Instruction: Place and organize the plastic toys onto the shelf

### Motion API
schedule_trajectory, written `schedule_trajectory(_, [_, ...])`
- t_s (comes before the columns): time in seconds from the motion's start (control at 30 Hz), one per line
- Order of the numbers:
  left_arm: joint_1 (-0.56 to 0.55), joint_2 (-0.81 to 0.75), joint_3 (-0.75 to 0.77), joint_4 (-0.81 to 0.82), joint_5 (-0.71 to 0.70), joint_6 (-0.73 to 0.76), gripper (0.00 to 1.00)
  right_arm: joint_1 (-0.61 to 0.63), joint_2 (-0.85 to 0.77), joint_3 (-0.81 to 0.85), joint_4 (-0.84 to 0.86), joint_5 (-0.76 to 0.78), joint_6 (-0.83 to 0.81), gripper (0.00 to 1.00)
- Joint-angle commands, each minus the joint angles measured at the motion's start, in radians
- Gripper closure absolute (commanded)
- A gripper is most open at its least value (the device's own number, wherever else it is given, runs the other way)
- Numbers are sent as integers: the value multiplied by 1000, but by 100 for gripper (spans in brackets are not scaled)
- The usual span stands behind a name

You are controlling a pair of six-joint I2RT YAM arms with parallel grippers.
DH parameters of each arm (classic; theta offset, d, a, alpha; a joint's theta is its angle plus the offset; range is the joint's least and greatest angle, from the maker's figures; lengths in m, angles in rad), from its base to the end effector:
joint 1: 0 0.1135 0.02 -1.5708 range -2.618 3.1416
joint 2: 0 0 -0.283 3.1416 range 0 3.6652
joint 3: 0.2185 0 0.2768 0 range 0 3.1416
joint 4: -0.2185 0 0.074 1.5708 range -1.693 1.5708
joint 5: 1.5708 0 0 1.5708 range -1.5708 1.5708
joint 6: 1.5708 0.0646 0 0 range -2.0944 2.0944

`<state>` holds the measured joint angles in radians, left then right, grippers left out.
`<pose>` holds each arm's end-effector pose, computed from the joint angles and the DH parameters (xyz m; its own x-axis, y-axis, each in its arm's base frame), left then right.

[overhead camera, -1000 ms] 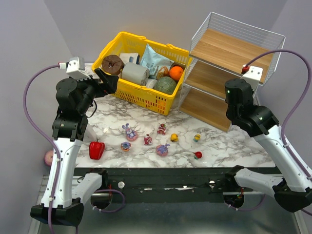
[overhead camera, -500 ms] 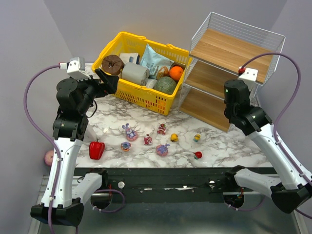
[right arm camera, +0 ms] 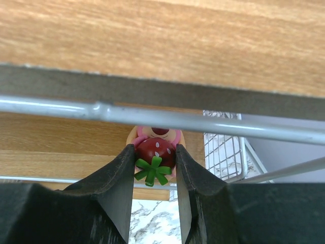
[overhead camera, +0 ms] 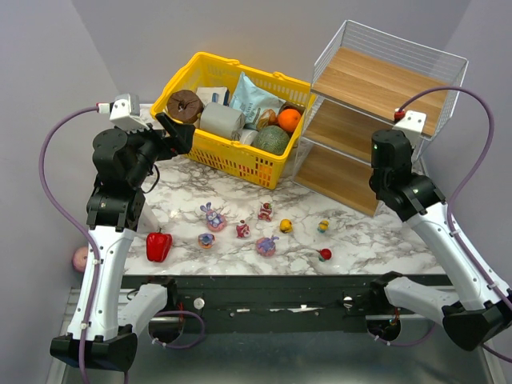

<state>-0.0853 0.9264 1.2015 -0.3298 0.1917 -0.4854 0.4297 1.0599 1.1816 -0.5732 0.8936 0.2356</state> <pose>0.2291 -0.0319 0.4634 -0.1756 -0.4447 -0.8783 0.2162 0.8530 -0.4751 0.2442 0.0565 0.4028 -0.2978 0.0244 -0.9543 0.4586 0.8804 -0.1206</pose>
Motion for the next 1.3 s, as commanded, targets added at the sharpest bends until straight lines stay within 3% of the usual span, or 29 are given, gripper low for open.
schedule_trajectory(0.0, [5, -11, -13, 23, 8, -7, 1, -11, 0, -7, 45, 22, -33, 63])
schedule_trajectory(0.17, [4, -14, -13, 20, 2, -5, 1, -11, -24, 6, 53, -28, -39, 34])
schedule_trajectory(0.3, [5, -15, -17, 21, 0, -4, 1, -11, -51, 16, 53, -71, -45, 23])
schedule_trajectory(0.5, [5, -17, -17, 17, -6, -5, 1, -11, -103, 56, -7, -232, -22, 20])
schedule_trajectory(0.67, [5, -20, -25, 3, -20, 1, 1, -9, -126, 69, -103, -556, 31, 19])
schedule_trajectory(0.87, [5, -37, -45, -6, -38, 13, 1, 50, -228, -46, -47, -867, 68, 19])
schedule_trajectory(1.07, [5, -34, -56, -27, 26, 24, 1, 217, -255, -203, 36, -900, 86, 18])
schedule_trajectory(1.27, [5, -24, -66, -93, 34, 16, 1, 420, -85, -251, 136, -698, 236, 18])
